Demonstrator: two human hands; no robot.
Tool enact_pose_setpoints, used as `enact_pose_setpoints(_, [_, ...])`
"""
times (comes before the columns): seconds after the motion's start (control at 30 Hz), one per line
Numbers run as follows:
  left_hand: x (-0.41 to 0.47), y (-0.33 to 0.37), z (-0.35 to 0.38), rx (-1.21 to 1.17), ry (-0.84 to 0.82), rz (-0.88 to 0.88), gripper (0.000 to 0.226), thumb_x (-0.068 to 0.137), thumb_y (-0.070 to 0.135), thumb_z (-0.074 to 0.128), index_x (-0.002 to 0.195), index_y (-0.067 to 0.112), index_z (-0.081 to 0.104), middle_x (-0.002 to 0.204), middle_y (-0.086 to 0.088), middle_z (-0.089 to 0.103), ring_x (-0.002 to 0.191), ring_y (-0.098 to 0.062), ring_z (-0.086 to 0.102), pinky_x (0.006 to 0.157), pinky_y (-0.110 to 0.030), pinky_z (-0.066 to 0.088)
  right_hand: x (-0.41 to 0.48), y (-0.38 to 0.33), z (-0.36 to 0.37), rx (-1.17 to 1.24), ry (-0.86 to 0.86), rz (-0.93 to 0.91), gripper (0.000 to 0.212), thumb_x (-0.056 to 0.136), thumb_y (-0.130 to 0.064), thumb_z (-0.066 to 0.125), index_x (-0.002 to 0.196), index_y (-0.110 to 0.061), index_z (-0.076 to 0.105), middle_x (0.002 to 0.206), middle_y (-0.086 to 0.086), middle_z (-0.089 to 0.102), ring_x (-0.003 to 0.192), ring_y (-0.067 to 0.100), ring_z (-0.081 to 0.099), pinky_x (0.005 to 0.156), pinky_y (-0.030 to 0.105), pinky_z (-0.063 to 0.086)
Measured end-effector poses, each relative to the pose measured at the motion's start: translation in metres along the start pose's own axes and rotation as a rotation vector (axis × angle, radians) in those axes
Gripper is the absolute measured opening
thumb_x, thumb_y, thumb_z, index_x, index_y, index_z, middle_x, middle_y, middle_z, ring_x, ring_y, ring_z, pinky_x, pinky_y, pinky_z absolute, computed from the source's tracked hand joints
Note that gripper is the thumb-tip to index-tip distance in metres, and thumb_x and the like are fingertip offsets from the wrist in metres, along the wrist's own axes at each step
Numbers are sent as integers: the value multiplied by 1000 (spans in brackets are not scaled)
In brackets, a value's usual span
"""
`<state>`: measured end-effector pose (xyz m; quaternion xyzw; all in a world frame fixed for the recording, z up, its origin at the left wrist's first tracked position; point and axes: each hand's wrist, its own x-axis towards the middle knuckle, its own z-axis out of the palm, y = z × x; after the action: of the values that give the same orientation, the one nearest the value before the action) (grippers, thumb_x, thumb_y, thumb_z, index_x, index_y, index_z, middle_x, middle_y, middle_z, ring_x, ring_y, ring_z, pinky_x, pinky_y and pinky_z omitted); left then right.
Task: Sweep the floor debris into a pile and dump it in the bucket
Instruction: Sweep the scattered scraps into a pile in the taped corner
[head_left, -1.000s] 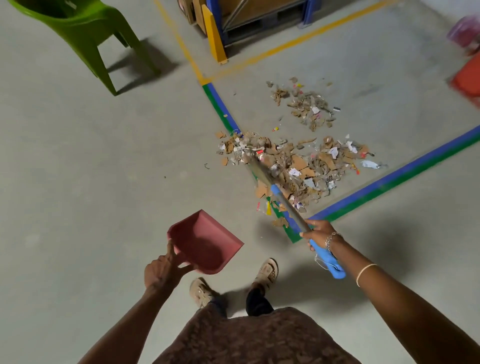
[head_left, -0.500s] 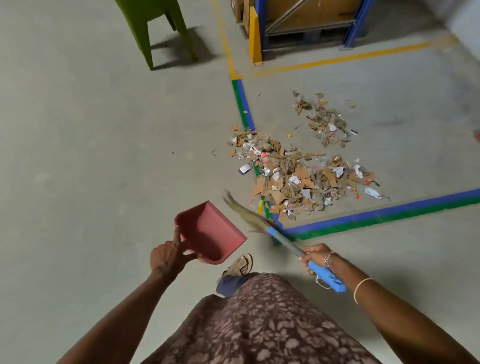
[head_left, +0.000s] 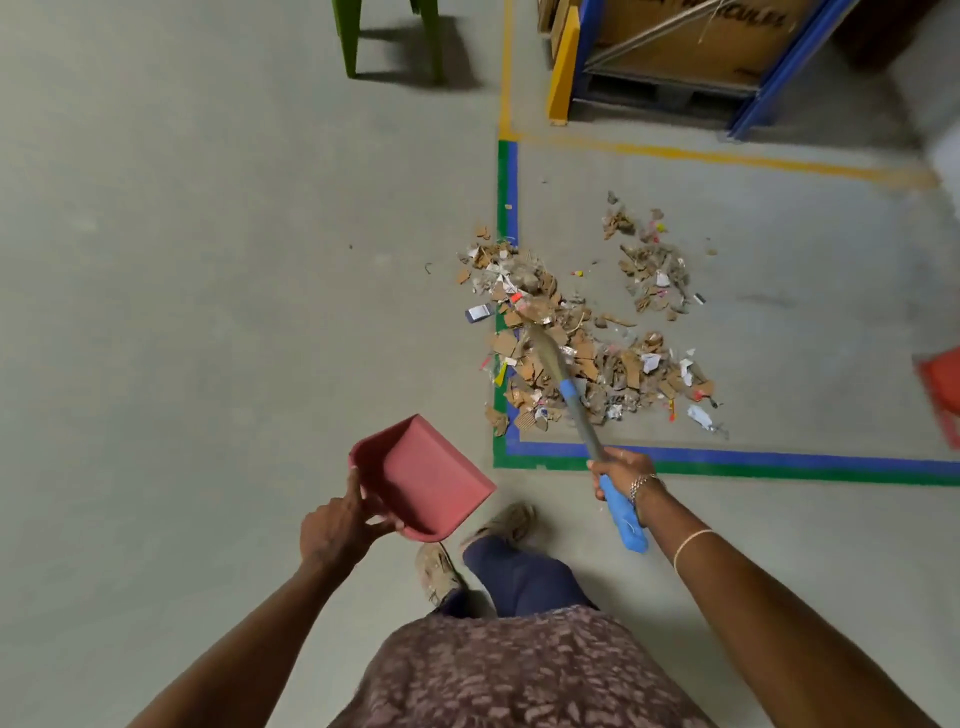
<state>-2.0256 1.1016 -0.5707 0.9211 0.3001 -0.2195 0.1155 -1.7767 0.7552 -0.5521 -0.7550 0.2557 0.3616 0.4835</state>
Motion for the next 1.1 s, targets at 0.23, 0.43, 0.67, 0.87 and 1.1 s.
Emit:
enact_pose_setpoints(0.23, [-19, 52, 10, -13, -44, -76, 106, 71, 85, 59, 150, 26, 20, 99, 1, 76, 87, -30, 72, 58, -33, 41, -8, 36, -82, -124, -200, 91, 36, 85, 10, 66, 119, -2, 62, 62, 17, 54, 49, 22, 47, 44, 27, 40])
enact_pose_setpoints(0.43, [-35, 117, 9, -1, -27, -137, 107, 72, 83, 61, 153, 27, 19, 100, 4, 76, 84, -27, 72, 56, -31, 39, 38, 61, -110, -309, -282, 144, 26, 82, 8, 72, 107, 8, 63, 56, 16, 55, 42, 22, 50, 44, 28, 42])
enact_pose_setpoints(0.67, [-52, 203, 18, 19, 9, -246, 113, 63, 92, 54, 150, 28, 23, 88, 0, 74, 76, -31, 71, 54, -32, 42, 129, 24, -172, -245, -166, 76, 7, 85, 7, 68, 91, 5, 64, 43, 9, 49, 33, 20, 46, 41, 28, 42])
enact_pose_setpoints(0.87, [-53, 284, 10, 64, 25, -233, 111, 66, 88, 57, 152, 27, 21, 89, 1, 75, 73, -29, 70, 52, -31, 38, 177, -18, -236, -129, -112, 69, 19, 89, 2, 67, 106, 11, 63, 59, 11, 50, 45, 22, 46, 35, 25, 40])
enact_pose_setpoints(1.1, [-32, 334, -6, 92, 22, -200, 114, 65, 89, 57, 154, 28, 20, 91, 0, 75, 74, -30, 70, 51, -30, 36, 172, -36, -287, 7, -189, 54, 43, 88, 7, 66, 130, 4, 58, 69, 14, 56, 56, 24, 46, 40, 26, 43])
